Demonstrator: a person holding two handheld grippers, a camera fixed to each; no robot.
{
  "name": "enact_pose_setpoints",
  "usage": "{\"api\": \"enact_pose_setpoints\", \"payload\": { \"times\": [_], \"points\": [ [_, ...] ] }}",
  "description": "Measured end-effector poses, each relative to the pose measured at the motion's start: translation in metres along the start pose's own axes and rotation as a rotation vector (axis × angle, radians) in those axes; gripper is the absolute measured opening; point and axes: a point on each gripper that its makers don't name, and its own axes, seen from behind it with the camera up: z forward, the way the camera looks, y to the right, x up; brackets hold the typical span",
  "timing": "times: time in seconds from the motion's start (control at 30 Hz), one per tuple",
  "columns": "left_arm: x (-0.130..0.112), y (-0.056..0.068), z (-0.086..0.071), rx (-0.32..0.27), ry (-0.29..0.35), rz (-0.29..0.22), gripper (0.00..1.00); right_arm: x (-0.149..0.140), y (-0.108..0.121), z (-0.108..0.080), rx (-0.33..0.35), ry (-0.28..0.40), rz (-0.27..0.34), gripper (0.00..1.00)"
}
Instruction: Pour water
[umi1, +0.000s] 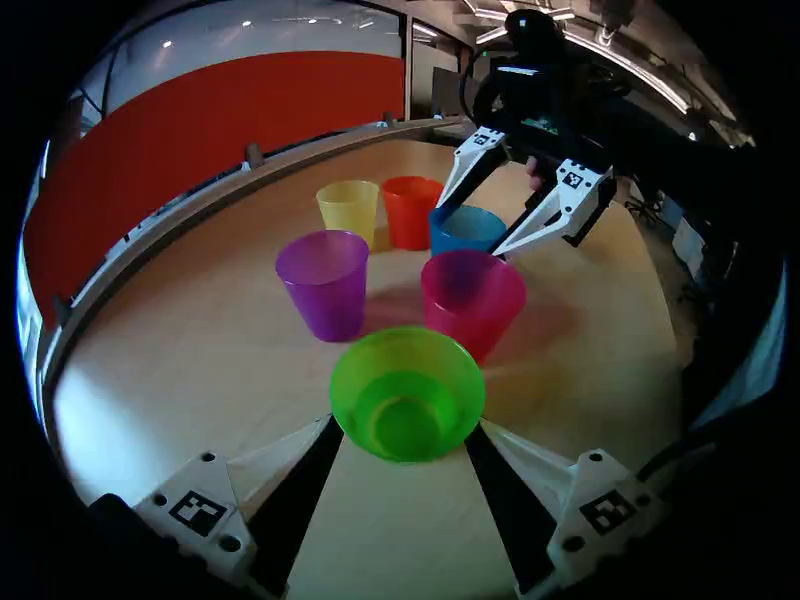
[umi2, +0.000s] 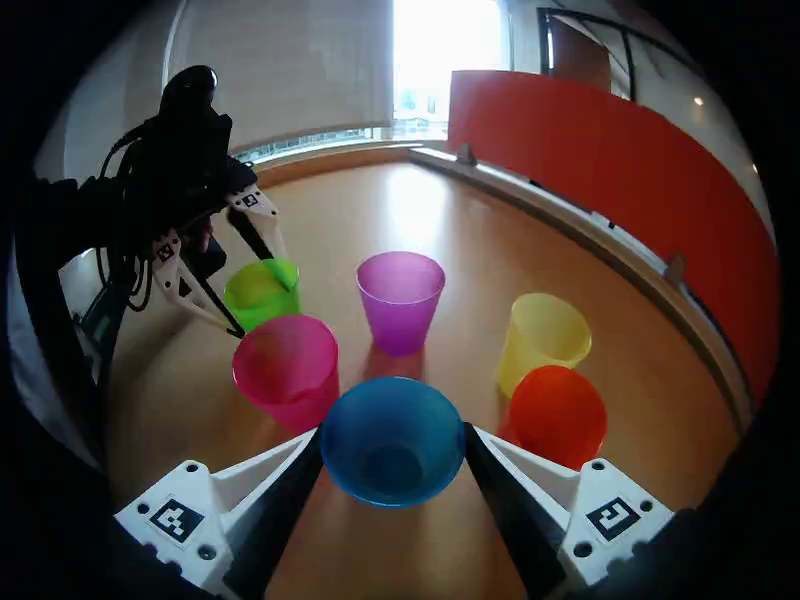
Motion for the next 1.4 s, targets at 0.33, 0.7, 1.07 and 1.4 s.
{"api": "enact_pose_setpoints", "payload": {
  "times": [0.33, 0.7, 1.07, 1.4],
  "points": [
    [-0.007, -0.001, -0.009, 0.022, -0.012, -0.002, 0.87, -0.016, -0.003, -0.011, -0.015, -0.022, -0.002, 1.00],
    [-0.017, 0.000, -0.026, 0.047, -0.024, -0.009, 0.87, -0.030, -0.003, -0.031, -0.048, -0.030, 0.016, 1.00],
    [-0.028, -0.002, -0.044, 0.081, -0.032, -0.016, 0.86, -0.046, -0.003, -0.057, -0.095, -0.033, 0.037, 1.00],
    [-0.029, -0.012, -0.062, 0.137, -0.009, -0.052, 0.87, -0.050, -0.001, -0.074, -0.147, -0.007, 0.110, 1.00]
  ]
}}
